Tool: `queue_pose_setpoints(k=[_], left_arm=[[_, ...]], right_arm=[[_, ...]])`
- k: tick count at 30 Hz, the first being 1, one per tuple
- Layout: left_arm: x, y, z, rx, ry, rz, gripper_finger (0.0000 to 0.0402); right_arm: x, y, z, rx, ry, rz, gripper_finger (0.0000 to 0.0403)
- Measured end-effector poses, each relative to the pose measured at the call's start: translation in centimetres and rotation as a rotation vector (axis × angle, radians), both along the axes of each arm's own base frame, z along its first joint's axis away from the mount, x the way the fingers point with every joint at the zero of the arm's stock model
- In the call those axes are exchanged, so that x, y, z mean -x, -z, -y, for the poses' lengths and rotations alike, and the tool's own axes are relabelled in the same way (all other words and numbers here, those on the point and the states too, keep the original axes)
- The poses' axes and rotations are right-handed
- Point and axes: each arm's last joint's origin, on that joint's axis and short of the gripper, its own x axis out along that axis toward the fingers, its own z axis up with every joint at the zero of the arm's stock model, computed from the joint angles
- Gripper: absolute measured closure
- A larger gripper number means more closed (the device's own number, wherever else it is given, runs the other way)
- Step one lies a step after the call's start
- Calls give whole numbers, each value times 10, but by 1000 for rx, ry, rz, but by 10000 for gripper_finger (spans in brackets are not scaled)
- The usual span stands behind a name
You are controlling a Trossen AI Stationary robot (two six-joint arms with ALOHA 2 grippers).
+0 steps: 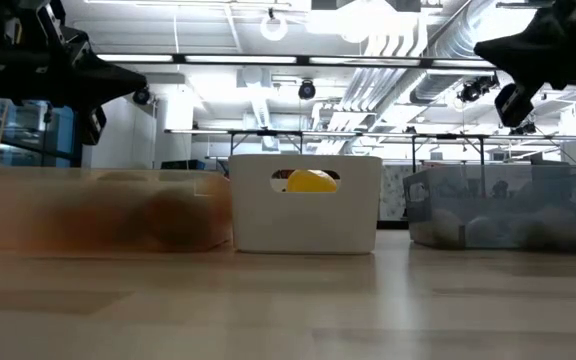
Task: Sort produce into baskets
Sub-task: Return to Home Position
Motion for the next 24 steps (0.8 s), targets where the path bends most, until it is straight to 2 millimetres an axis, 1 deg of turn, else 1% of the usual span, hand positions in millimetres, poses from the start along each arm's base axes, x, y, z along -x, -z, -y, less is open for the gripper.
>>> queue_pose_setpoints(k=[6,13,14,16,20,24], left_arm=[[0,0,0,0,0,0,401],[0,0,0,0,0,1,401],[0,0,0,0,0,0,401],[0,0,0,0,0,1,401],[0,0,0,0,0,1,401],[0,0,0,0,0,1,401]], right_arm=[[2,14,4,65,-24,14,403],[3,25,6,190,-1,-70,403],[3,27,7,179,6,-98,403],[3,31,7,89,5,-146,403],[2,32,7,-61,-3,-160,403],[2,32,7,-125,-6,-161,403]])
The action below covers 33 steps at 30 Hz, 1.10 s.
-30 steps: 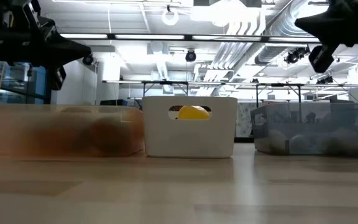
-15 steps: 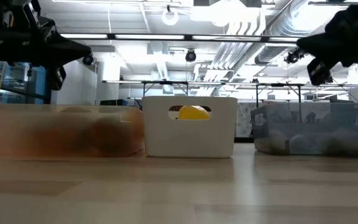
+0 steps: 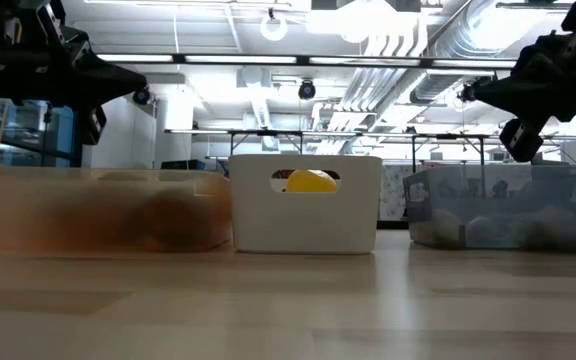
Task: Sort produce into baskets
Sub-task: Return to Home Position
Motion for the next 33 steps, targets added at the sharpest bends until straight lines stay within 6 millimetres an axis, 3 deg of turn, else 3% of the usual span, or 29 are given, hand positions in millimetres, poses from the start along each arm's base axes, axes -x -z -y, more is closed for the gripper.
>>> queue_pose_setpoints(k=[12,33], left_arm=[[2,1,1,0,7,-6,401],[22,-22,0,14,8,252,401]], right_arm=[[2,-3,0,-2,-3,33,403],[2,-3,0,2,3,33,402]])
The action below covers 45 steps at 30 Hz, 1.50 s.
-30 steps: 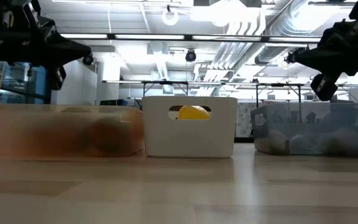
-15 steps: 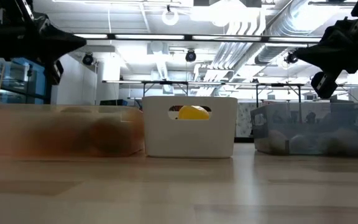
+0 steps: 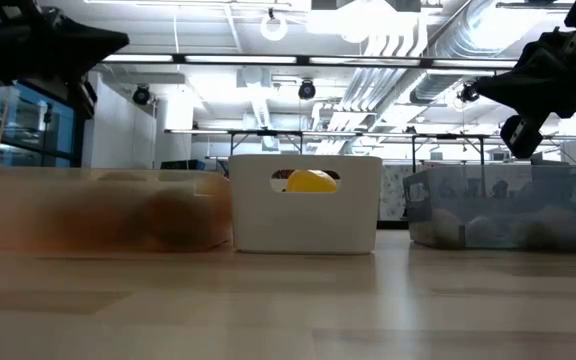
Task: Sort produce into baskets
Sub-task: Return to Home Position
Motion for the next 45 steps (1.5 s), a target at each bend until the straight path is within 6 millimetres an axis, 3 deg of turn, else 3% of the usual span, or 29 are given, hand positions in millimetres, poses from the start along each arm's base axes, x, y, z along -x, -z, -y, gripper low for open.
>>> queue_pose_setpoints(k=[3,7,10,45], left_arm=[[1,2,0,-9,-2,-21,401],[-1,10,-1,-262,-66,-139,401],[-2,20,0,-341,-59,-255,401],[-3,22,-3,-376,-91,-291,401]], right_arm=[[0,0,0,1,0,0,402],[0,0,0,0,1,0,402],[0,0,0,0,0,0,402],[0,0,0,-4,0,-1,402]])
